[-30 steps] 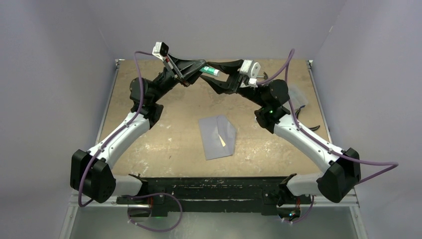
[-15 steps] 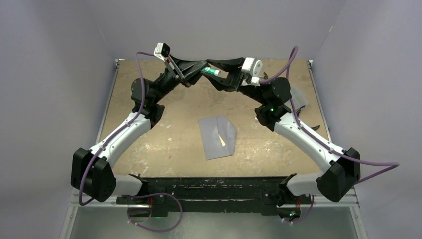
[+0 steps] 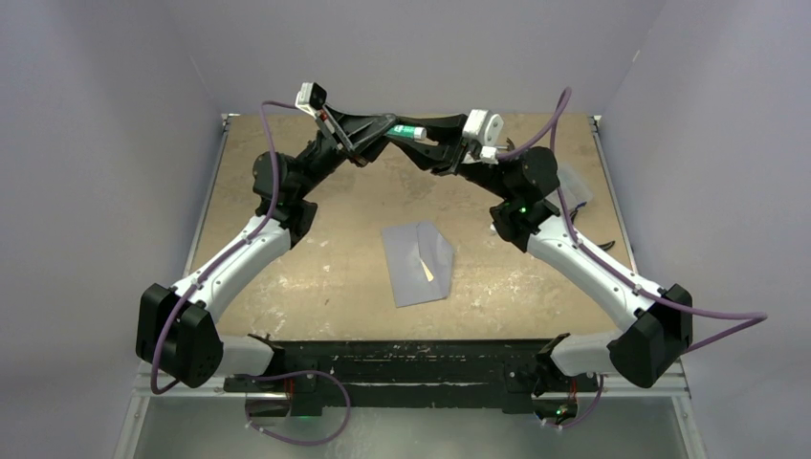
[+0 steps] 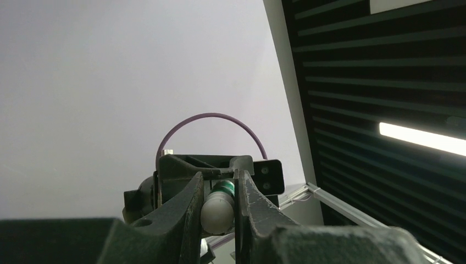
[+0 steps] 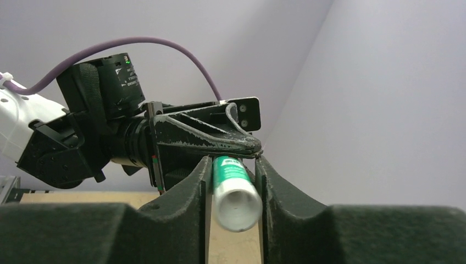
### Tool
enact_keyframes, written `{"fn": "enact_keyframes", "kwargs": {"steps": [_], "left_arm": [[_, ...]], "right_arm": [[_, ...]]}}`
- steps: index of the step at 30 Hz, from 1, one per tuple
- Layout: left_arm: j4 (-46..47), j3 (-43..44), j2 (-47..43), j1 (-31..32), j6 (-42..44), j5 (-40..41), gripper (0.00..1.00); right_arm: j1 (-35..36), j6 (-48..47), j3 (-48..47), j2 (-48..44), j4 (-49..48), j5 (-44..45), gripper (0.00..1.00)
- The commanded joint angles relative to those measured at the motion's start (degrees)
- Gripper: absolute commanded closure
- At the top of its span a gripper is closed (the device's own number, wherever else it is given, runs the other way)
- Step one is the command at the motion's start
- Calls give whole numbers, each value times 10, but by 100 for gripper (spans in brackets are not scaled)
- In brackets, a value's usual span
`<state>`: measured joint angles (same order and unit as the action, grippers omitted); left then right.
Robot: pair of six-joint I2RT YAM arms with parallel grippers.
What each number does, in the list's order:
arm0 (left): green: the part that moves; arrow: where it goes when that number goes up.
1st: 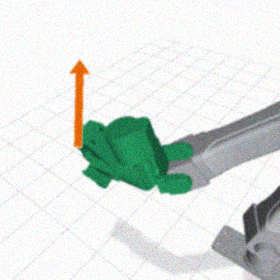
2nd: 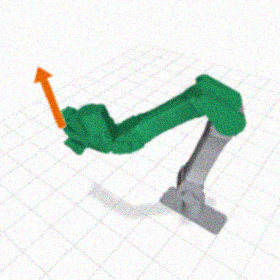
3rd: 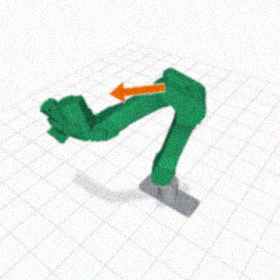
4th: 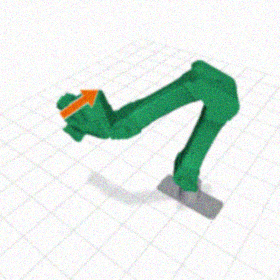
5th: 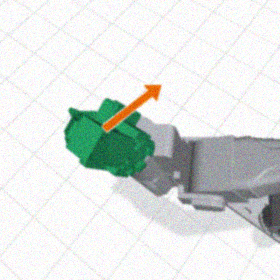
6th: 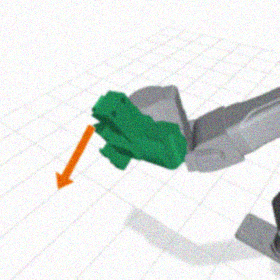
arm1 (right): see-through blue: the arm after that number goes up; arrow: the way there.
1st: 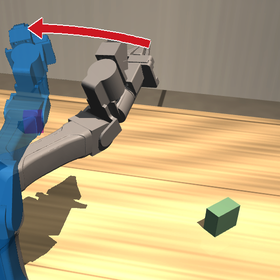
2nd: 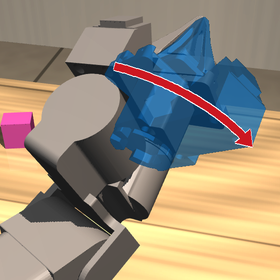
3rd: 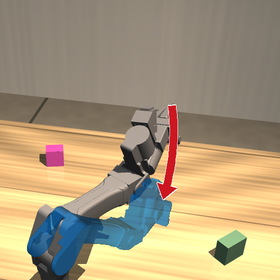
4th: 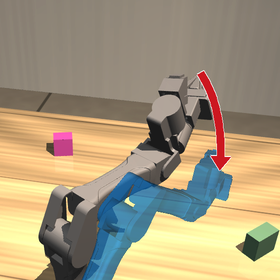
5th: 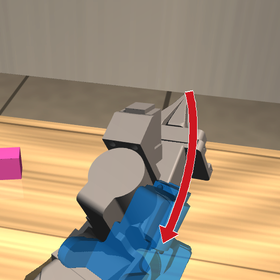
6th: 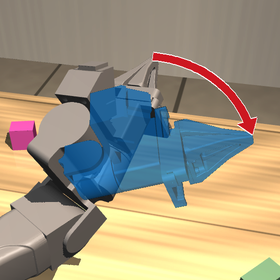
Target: Place the letter into the envelope and seal it
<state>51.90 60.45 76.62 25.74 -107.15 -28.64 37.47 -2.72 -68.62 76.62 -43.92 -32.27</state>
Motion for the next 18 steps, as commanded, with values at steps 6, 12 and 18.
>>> {"fn": "enact_keyframes", "kwargs": {"steps": [6,12,18], "left_arm": [[28,4,1,16,1,10,100],[-45,12,-17,15,69,6,43],[-181,-6,-65,-7,187,-2,11]], "right_arm": [[4,-10,-49,0,42,11,92],[6,2,-43,-11,48,44,100],[6,112,-88,-36,208,227,100]]}}
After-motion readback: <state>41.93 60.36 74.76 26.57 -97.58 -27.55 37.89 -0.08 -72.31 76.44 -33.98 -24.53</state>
